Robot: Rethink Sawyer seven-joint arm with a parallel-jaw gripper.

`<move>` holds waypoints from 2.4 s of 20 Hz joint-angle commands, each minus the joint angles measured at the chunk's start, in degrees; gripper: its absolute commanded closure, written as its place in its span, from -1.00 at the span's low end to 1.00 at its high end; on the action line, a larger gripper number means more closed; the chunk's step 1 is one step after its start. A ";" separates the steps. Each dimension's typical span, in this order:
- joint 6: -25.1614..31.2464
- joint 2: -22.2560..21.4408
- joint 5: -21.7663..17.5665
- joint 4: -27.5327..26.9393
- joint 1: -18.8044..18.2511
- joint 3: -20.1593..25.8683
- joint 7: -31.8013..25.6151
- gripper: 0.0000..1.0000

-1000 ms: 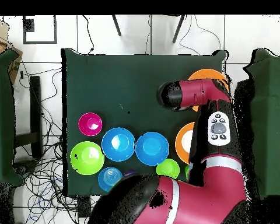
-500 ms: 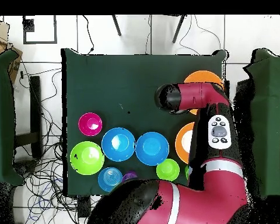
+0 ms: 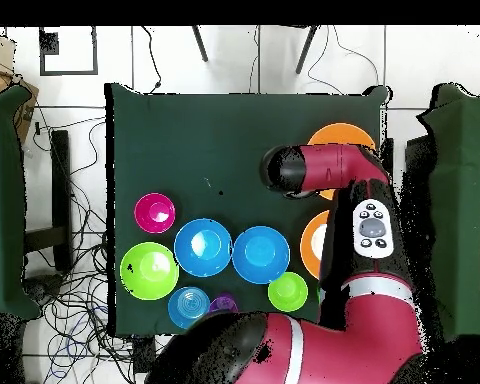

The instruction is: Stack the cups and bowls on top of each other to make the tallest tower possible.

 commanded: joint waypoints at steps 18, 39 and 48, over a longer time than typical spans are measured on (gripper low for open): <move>-5.60 5.77 6.15 1.76 10.11 -2.54 20.01 1.00; -3.32 5.15 9.14 0.43 16.24 -5.00 27.41 1.00; -2.27 5.15 12.13 0.07 18.80 -6.90 29.85 1.00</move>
